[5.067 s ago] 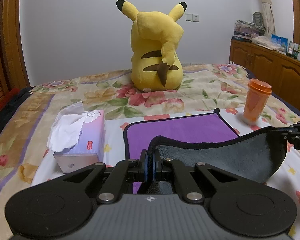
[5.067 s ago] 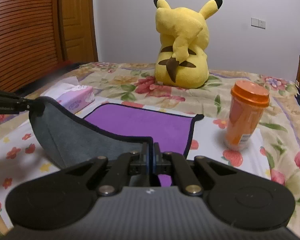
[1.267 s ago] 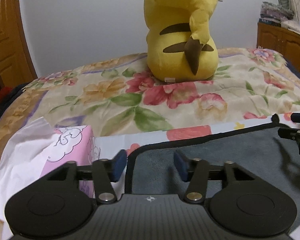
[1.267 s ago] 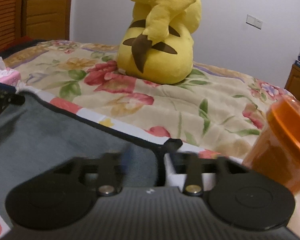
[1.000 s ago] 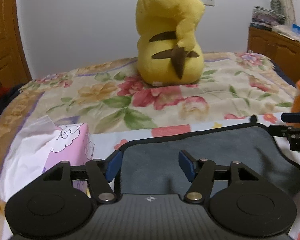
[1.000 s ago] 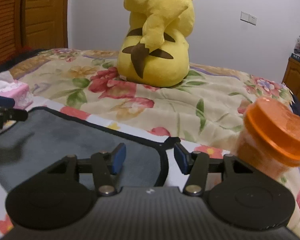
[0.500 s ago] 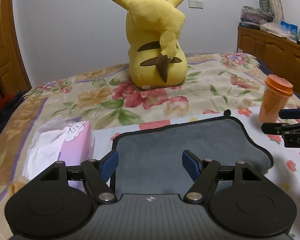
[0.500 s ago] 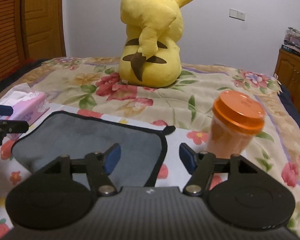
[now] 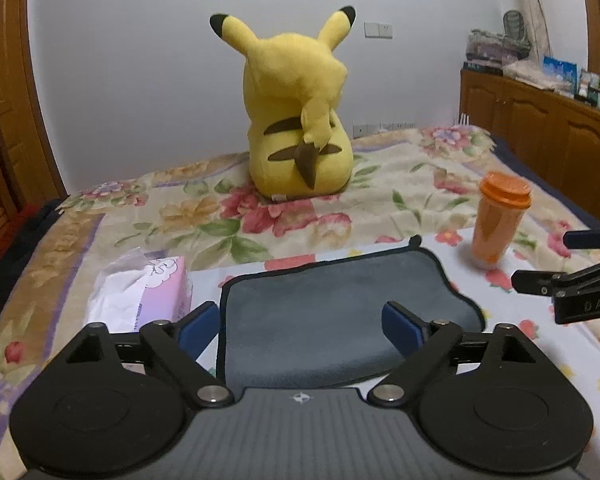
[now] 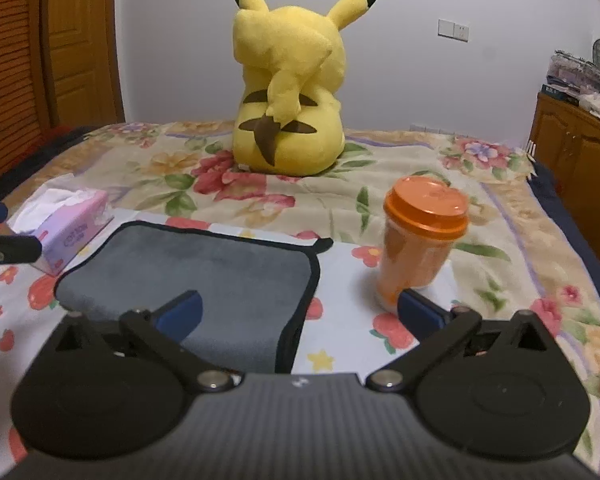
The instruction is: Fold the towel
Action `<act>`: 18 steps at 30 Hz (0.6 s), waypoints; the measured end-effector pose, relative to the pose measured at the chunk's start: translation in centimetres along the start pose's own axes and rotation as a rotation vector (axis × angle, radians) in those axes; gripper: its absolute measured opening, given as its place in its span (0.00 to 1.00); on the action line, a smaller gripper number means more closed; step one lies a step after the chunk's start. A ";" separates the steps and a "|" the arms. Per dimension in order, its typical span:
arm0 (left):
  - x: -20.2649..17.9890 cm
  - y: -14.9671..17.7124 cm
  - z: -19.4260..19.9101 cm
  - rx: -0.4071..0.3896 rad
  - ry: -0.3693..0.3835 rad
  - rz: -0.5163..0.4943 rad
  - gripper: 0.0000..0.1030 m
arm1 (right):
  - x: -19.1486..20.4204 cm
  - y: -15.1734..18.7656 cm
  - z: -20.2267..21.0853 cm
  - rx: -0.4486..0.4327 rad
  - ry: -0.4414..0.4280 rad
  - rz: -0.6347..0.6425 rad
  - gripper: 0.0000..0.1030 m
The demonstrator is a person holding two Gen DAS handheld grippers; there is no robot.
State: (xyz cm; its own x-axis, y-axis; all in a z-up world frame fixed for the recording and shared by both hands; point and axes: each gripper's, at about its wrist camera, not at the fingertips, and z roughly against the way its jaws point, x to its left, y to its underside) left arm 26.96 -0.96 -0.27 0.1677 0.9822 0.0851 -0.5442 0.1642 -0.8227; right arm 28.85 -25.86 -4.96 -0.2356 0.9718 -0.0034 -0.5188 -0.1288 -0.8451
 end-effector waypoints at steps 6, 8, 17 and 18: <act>-0.9 -0.3 3.6 -0.032 0.017 0.006 1.00 | 0.3 0.0 3.2 -0.018 0.007 -0.014 1.00; -1.1 -0.4 4.7 -0.043 0.012 0.005 1.00 | 0.6 0.0 4.2 -0.028 0.009 -0.007 1.00; -1.5 -0.8 9.7 -0.061 -0.013 0.015 1.00 | 1.0 -0.2 8.8 -0.054 -0.007 -0.006 1.00; -1.4 -0.8 10.1 -0.059 -0.011 0.019 1.00 | 1.1 -0.3 9.3 -0.061 -0.008 -0.005 1.00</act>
State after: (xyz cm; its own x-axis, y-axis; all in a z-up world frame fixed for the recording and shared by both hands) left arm 18.83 -1.58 5.96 0.1483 0.9861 0.0754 -0.4979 0.1403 -0.8558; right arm 21.13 -26.57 0.27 -0.2396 0.9709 0.0052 -0.4693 -0.1111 -0.8760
